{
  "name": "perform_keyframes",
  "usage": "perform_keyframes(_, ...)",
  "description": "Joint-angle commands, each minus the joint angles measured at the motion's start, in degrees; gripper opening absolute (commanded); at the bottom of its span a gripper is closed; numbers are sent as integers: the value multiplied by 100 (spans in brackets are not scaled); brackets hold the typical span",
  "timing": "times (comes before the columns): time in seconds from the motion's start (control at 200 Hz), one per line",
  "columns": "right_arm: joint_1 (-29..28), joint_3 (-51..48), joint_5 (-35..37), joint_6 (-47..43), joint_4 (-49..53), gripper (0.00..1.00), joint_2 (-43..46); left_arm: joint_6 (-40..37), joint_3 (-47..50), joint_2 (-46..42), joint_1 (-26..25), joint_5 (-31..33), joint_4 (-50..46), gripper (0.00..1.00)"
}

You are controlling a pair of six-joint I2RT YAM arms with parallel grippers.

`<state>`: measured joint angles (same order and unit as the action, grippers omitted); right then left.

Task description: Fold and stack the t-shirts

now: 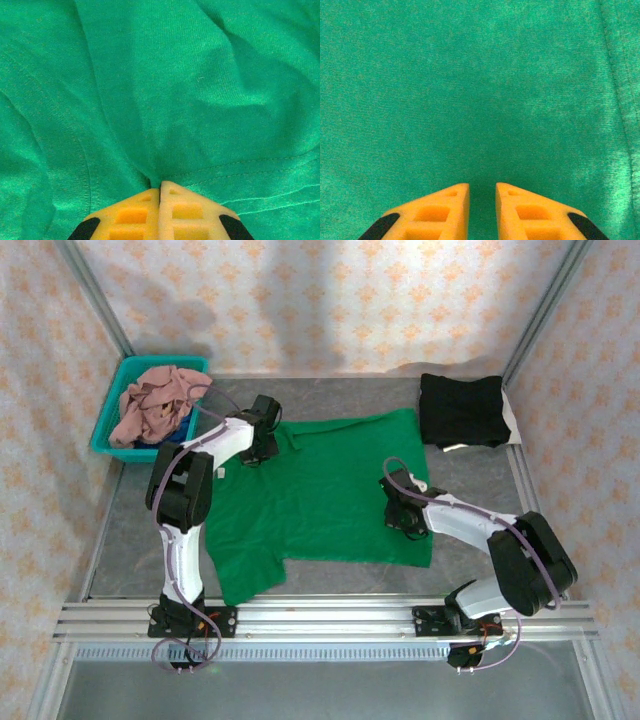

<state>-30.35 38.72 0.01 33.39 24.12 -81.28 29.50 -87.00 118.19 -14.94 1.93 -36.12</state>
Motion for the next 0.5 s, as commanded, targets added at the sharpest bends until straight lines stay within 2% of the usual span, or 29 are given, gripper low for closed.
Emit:
perform_keyframes(0.0, -25, -84, 95, 19, 5, 21, -2, -181, -200, 99, 41, 45, -265, 0)
perform_keyframes(0.245, -29, -76, 118, 19, 5, 21, 11, -408, -331, -30, 44, -25, -386, 0)
perform_keyframes(0.495, -24, -1, 153, -7, 40, 21, 13, -877, -1226, -123, 159, -506, -332, 0)
